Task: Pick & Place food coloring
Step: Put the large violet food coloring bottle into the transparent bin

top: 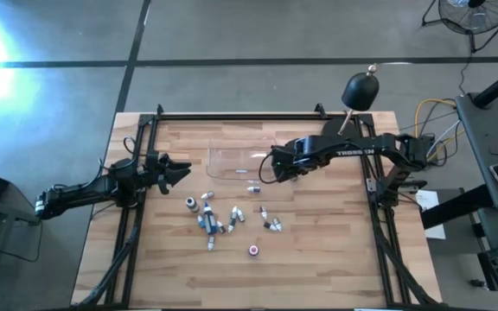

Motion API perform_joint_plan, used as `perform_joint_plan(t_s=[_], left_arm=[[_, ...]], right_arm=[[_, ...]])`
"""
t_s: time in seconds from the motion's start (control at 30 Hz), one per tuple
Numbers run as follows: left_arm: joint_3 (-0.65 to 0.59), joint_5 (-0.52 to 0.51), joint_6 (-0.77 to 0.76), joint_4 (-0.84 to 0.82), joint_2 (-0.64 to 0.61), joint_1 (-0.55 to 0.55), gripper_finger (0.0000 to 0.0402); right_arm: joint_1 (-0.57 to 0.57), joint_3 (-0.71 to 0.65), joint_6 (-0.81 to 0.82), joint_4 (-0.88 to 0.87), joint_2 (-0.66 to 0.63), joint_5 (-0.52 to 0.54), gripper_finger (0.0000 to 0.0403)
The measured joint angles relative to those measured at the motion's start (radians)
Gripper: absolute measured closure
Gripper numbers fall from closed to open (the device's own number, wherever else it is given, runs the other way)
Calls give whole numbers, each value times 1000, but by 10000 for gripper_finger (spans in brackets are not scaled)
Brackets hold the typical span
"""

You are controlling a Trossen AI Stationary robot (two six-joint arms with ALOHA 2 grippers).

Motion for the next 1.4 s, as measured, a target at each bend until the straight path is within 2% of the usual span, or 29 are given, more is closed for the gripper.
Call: perform_joint_plan(t_s=[0.3,0.67,0.83,0.97,1.2,1.3,1.4], left_arm=[[0,0,0,0,0,0,241],[0,0,0,0,0,0,241],[0,0,0,0,0,0,241],[0,0,0,0,0,0,241],[0,0,0,0,0,0,241],[0,0,0,0,0,0,241],[0,0,0,0,0,0,241]], right_arm=[[-7,0,-19,2,0,1,289],[-10,15,-67,-9,-10,0,300],[-2,113,-80,-67,-65,20,304],[12,237,-101,-124,-87,119,305],[70,458,-259,-94,-56,216,306],[92,512,-354,-57,-22,208,307],[102,545,-438,-48,31,148,307]])
